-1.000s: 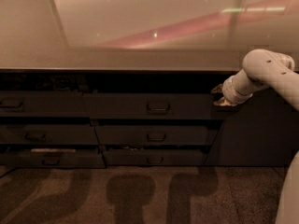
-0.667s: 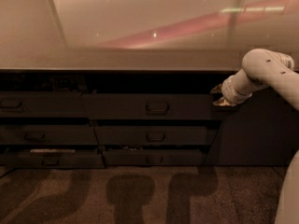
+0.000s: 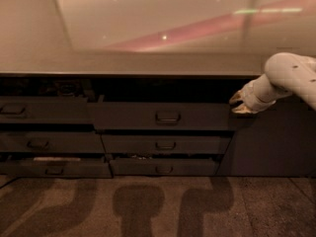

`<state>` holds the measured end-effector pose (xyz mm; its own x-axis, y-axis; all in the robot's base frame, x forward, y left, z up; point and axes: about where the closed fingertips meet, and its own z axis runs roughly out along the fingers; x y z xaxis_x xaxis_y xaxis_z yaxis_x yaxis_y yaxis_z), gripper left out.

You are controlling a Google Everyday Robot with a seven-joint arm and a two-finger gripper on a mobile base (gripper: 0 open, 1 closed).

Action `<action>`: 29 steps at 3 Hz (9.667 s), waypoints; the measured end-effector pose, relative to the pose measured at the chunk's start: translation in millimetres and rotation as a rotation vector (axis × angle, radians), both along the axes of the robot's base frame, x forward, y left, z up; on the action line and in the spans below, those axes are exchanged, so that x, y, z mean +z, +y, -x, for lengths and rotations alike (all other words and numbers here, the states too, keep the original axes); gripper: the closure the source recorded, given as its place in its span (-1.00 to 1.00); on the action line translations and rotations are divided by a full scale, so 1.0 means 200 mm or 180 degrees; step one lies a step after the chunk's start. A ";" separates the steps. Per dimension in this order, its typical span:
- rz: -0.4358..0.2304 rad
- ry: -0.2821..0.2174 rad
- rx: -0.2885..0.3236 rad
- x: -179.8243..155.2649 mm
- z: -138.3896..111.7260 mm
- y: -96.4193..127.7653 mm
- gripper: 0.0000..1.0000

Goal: Open top drawer

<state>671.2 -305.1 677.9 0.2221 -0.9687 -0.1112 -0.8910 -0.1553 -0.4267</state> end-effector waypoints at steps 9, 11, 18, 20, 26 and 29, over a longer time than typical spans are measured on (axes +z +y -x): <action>-0.0066 0.0072 0.0123 0.01 0.18 0.02 1.00; -0.0059 0.0077 0.0152 0.00 0.23 0.01 1.00; 0.0266 -0.0451 0.0927 -0.18 0.93 -0.06 1.00; 0.0034 -0.0401 0.0954 -0.14 0.84 -0.04 1.00; -0.0517 -0.0322 0.0728 0.25 0.22 0.06 1.00; -0.0217 -0.0184 0.1022 0.15 0.28 0.27 1.00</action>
Offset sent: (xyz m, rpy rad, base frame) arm -0.2585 -0.0432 -0.2984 -0.2183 0.1460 0.0814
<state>614.8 -251.4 708.8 0.5226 -0.8389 -0.1517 -0.7752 -0.3935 -0.4942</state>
